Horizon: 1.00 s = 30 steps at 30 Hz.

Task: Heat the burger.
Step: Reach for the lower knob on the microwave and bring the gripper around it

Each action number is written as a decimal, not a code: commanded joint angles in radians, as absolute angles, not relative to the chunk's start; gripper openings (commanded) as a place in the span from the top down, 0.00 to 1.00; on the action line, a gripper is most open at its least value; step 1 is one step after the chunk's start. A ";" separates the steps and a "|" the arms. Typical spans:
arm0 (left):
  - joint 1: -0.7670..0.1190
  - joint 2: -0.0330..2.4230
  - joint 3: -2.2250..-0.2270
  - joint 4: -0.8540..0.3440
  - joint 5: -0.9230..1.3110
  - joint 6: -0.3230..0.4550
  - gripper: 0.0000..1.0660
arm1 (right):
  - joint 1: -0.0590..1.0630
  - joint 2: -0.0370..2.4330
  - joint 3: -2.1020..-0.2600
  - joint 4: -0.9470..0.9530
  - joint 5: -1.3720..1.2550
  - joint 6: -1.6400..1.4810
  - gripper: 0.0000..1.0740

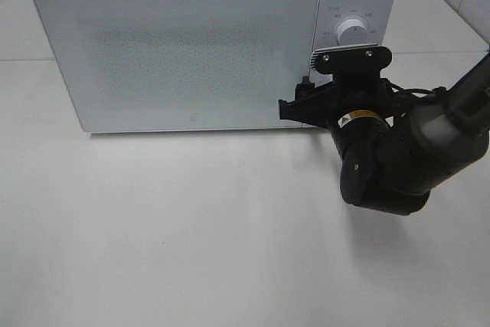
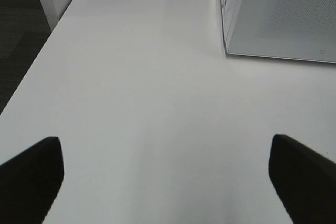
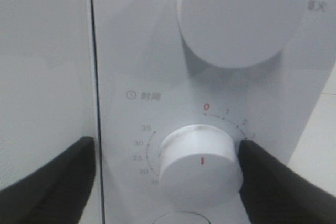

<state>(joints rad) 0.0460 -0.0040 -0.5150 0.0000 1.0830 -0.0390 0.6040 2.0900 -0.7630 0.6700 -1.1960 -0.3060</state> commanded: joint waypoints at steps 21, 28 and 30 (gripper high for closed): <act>0.048 -0.018 -0.515 0.000 1.067 -0.040 0.08 | 0.590 2.087 -0.776 0.645 -1.403 -0.239 1.00; 0.048 -0.018 -0.515 0.000 1.067 -0.040 0.08 | 0.590 2.087 -0.776 0.483 -1.433 0.331 1.00; 0.048 -0.018 -0.515 0.000 1.067 -0.040 0.08 | 0.590 2.087 -0.776 0.457 -1.433 0.491 1.00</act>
<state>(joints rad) 0.0460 -0.0040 -0.5150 0.0000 1.0830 -0.0390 0.5840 2.0920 -0.7420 0.6260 -1.2090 0.4130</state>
